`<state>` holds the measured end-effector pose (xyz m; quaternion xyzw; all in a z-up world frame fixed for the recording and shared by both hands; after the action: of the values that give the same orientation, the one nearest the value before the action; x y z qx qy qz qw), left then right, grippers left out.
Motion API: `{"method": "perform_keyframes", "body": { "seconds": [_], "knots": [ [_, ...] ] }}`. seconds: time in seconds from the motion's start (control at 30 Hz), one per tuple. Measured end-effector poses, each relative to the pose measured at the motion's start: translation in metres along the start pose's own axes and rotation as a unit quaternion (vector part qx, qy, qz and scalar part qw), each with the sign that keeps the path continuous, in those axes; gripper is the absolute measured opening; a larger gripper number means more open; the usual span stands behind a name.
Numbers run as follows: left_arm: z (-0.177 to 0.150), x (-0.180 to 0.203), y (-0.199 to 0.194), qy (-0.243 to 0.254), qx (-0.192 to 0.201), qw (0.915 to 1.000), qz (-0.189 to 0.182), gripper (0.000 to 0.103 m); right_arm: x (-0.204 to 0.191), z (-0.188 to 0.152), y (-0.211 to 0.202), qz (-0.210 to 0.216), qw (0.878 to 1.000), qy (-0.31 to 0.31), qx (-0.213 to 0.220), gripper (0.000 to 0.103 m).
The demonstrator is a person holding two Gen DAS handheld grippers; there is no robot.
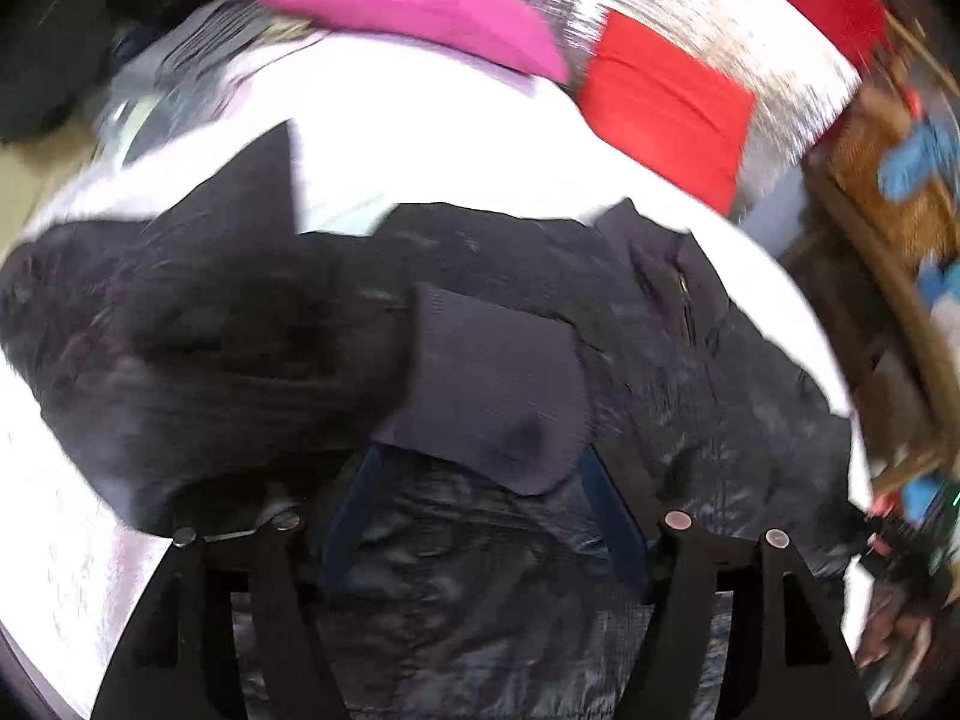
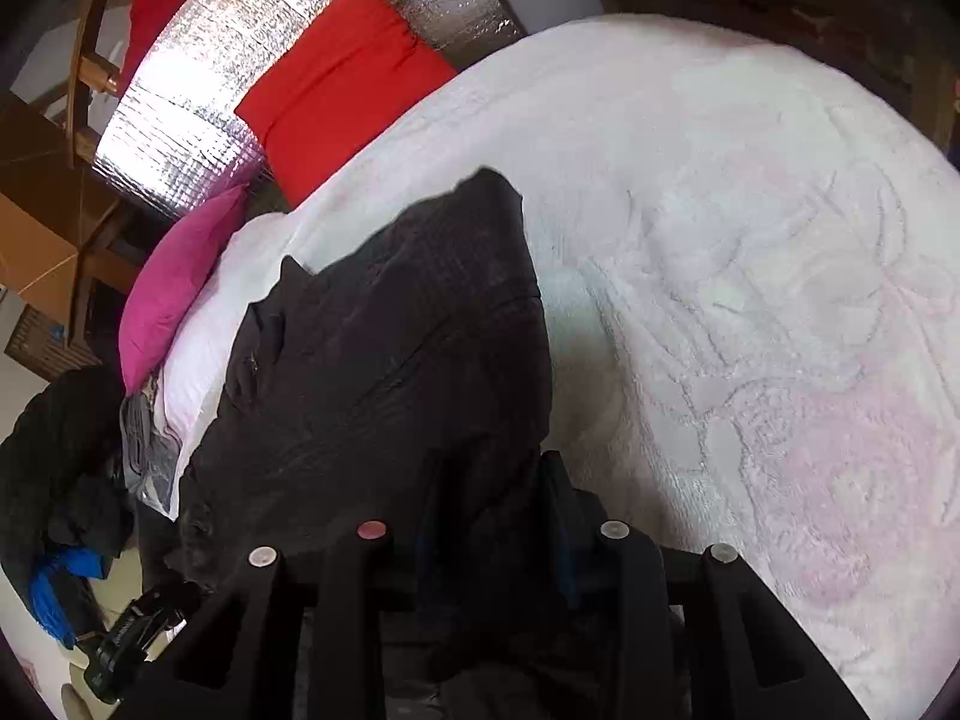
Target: Fold large clothes
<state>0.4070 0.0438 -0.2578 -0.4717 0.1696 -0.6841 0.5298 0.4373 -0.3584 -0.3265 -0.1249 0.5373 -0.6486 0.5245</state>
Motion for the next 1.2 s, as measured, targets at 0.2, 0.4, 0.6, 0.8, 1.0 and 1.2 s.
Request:
{"method": "perform_keyframes", "body": {
  "seconds": [0.2,0.4,0.6,0.8,1.0,1.2],
  "knots": [
    [0.004,-0.020,0.000,-0.051,-0.005,0.9979,-0.039,0.070,-0.008,0.015,-0.053,-0.028,0.994,-0.023,0.104,0.074],
    [0.013,-0.004,0.029,-0.015,-0.005,0.9997,-0.019,0.053,-0.052,0.004,-0.069,-0.005,0.984,-0.091,0.150,0.058],
    [0.014,-0.007,0.040,-0.012,0.000,0.9999,-0.004,0.023,-0.066,-0.035,0.005,-0.044,0.989,-0.138,0.021,0.040],
    [0.024,0.002,0.006,0.002,0.041,0.9991,-0.008,0.018,-0.074,-0.037,0.003,-0.010,0.993,-0.119,0.009,0.040],
    [0.015,-0.008,0.004,0.009,0.018,0.9995,0.023,0.021,-0.084,-0.044,-0.002,0.000,0.992,-0.129,0.012,0.041],
    [0.010,-0.016,0.001,-0.002,-0.015,0.9996,0.023,0.046,-0.090,-0.053,0.009,-0.017,0.989,-0.147,-0.010,0.041]
  ]
}}
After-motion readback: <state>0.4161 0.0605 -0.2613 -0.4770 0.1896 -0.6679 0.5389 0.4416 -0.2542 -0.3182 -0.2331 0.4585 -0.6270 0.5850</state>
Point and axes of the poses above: each gripper's, at about its wrist camera, not at the fingertips, and y roughly the way its jaws point, x to its right, z to its top, the point moved 10 cm from there along y, roughly the way its jaws point, and after that the axes turned 9 degrees about -z, right-handed, at the moved point
